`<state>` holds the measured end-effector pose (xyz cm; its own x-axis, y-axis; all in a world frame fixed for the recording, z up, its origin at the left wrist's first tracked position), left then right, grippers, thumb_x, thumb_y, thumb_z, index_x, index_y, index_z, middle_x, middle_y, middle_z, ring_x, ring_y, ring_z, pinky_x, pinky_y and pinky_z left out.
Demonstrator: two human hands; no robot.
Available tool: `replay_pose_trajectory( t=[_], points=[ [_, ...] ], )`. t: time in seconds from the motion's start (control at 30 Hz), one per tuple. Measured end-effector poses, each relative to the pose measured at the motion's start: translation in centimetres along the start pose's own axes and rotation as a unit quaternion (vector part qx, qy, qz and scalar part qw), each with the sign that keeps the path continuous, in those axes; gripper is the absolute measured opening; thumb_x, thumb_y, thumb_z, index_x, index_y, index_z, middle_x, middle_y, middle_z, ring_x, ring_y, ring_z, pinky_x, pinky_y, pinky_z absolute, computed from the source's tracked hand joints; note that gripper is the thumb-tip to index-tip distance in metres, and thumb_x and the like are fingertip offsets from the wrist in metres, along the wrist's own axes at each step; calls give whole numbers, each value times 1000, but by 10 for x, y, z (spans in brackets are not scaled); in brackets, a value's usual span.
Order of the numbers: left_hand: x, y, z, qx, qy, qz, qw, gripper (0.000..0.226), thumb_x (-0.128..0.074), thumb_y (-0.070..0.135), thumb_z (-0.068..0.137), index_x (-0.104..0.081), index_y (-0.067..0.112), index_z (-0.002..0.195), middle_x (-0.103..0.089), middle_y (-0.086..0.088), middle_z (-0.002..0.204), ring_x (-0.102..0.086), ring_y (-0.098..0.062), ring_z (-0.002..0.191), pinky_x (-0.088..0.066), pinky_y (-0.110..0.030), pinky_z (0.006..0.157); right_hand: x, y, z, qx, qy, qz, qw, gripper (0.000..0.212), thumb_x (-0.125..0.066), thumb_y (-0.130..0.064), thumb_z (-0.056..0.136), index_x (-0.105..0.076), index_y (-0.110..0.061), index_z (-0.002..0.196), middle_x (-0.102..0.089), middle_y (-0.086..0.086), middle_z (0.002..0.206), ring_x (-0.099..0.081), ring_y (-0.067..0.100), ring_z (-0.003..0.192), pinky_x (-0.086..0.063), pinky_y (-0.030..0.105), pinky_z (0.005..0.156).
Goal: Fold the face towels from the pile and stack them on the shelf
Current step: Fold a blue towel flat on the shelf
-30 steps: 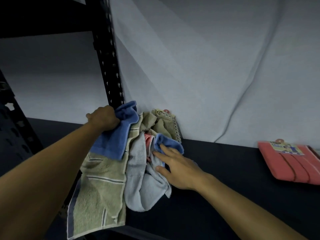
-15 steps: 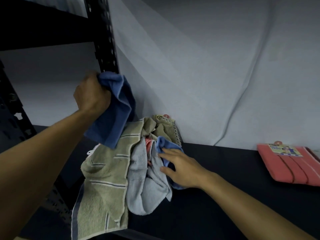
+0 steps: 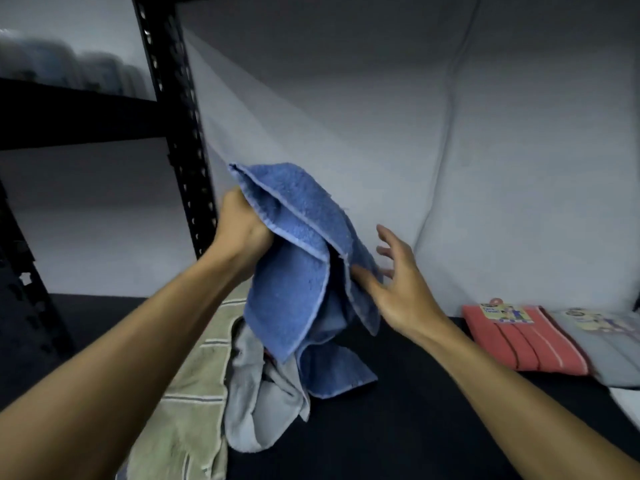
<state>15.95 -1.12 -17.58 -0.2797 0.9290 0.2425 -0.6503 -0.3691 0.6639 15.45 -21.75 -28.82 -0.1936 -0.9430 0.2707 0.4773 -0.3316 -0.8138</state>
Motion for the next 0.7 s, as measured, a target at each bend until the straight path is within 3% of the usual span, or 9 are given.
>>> replay_pose_trajectory(
  t=[0.07,0.13,0.2,0.3,0.33,0.4,0.53,0.63,0.7],
  points=[
    [-18,2,-14,27,-36,-60,997,13,-58,14,99,-67,15,91,-70,-3,85,-69,-2,77,-52,-15,63,17,3,-12,-9,-36,-31,999,94,-70,-60,73,-19,-41,149,-23,-18,151,-25,-2,136,-26,23,109],
    [-37,2,-28,68,-63,-107,990,11,-60,16,98,-70,13,93,-73,-2,86,-71,-13,80,-55,-23,65,29,14,-27,-77,-77,12,994,105,-72,-69,60,-26,-38,148,-34,-15,148,-35,0,133,-34,24,105],
    [-57,-1,-41,108,-83,-107,985,9,-62,15,96,-70,13,94,-74,-2,87,-72,-17,83,-57,-29,66,38,28,-43,-165,-118,93,975,83,-75,-56,67,-46,-28,139,-62,-2,127,-61,8,112,-48,24,86],
    [-84,-11,-56,151,-122,-56,979,8,-60,16,95,-67,13,97,-73,-5,92,-70,-24,90,-59,-40,73,46,45,-65,-227,-172,103,953,19,-69,-19,87,-69,-12,105,-73,3,92,-67,14,83,-49,23,66],
    [-91,-16,-59,155,-139,-39,977,9,-60,18,95,-66,12,99,-73,-7,95,-69,-25,93,-59,-41,76,49,51,-71,-235,-168,87,953,8,-66,-14,89,-70,-9,95,-71,1,83,-64,11,76,-46,21,61],
    [-99,-22,-63,153,-165,4,974,13,-61,25,94,-65,14,101,-72,-5,96,-68,-19,91,-56,-30,73,58,61,-74,-238,-131,51,961,12,-63,-14,90,-68,-13,79,-67,-6,69,-59,5,65,-42,17,56],
    [-101,-15,-69,67,-157,91,981,10,-61,23,91,-52,19,88,-64,2,83,-52,-4,70,-41,-12,57,93,73,-61,-218,18,-49,974,21,-57,-21,93,-62,-14,74,-64,-3,72,-58,12,71,-43,27,64],
    [-98,-5,-77,-57,-162,156,973,24,-67,16,82,-46,23,89,-59,7,84,-54,-11,71,-44,-26,63,122,62,-52,-140,116,-117,976,17,-51,-22,97,-56,-13,84,-60,-2,77,-55,12,72,-41,21,61],
    [-103,-7,-93,-172,-187,245,936,21,-61,26,80,-42,27,90,-54,5,87,-53,-19,73,-44,-36,62,133,52,-58,-61,147,-158,975,15,-49,-22,97,-52,-16,84,-57,-4,80,-53,11,73,-40,22,62]
  ],
)
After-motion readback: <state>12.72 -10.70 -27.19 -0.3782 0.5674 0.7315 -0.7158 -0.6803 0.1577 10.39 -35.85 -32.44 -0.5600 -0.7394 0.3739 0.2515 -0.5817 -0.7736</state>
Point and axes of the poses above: each hand's wrist, its own z-axis towards the middle knuckle, its own x-axis out of the back of the hand, y = z × x, the point moved 5 cm from there along z, towards the middle knuckle
